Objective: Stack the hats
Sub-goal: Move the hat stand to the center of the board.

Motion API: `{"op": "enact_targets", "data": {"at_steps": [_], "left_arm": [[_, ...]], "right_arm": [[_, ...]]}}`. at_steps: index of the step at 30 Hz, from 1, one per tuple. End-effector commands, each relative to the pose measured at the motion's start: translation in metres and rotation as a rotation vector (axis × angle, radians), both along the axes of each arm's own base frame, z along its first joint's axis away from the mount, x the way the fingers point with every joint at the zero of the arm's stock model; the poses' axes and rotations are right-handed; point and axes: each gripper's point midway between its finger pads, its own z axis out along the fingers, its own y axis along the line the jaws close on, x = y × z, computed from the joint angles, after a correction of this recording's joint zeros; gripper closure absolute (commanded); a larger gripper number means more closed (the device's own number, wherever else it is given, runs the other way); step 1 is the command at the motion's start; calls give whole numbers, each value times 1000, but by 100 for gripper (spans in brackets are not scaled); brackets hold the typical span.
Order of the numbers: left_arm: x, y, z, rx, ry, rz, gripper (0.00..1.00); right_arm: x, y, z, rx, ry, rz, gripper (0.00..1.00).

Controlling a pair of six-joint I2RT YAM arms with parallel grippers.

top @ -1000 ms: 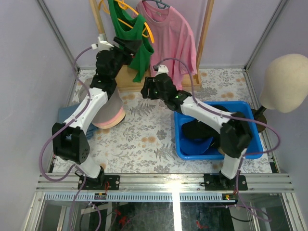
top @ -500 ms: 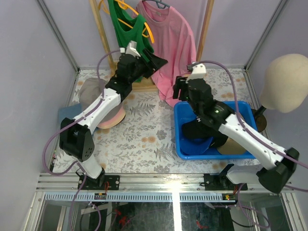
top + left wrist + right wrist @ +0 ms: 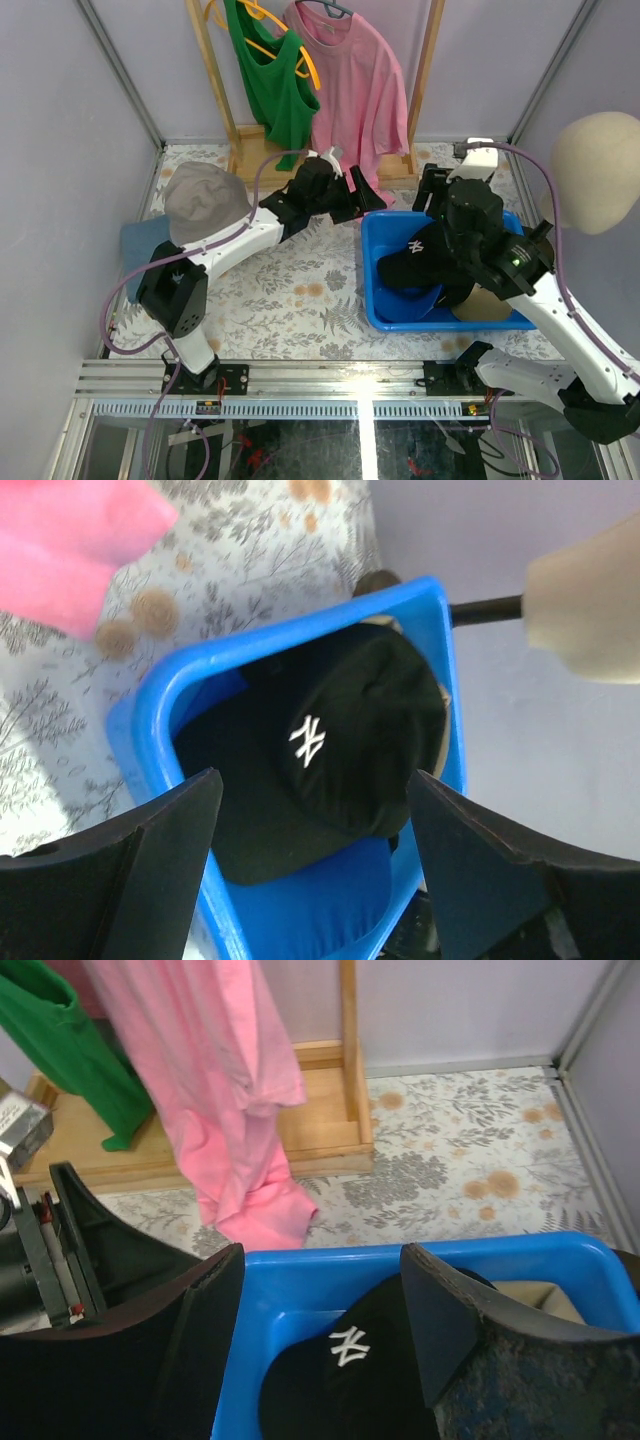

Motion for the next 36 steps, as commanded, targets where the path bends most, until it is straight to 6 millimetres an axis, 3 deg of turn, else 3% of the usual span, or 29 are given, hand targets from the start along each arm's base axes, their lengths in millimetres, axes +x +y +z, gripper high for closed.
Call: {"op": "enact_targets", "data": {"at_steps": [1, 6, 12, 20, 27, 30, 34, 36], "left_arm": [[-20, 5, -17, 69, 27, -24, 24], [-41, 7, -33, 151, 61, -40, 24], [-51, 18, -47, 230, 84, -4, 22], [-73, -6, -76, 315, 105, -68, 22], [-83, -13, -108, 404, 126, -66, 23], [-82, -15, -116, 420, 124, -71, 34], [-80, -15, -120, 429, 122, -71, 67], [-80, -10, -120, 441, 116, -60, 75]], "right_arm": [[-12, -31, 8, -33, -12, -90, 29], [-15, -40, 8, -44, 0, -114, 28], [-16, -44, 7, -57, 9, -123, 27], [-16, -55, 15, -95, 0, -160, 26], [-17, -69, 22, -118, 2, -213, 25], [-14, -75, 27, -127, 2, -233, 24], [-9, -80, 33, -126, -1, -247, 22], [-5, -81, 35, -128, 2, -252, 22]]}}
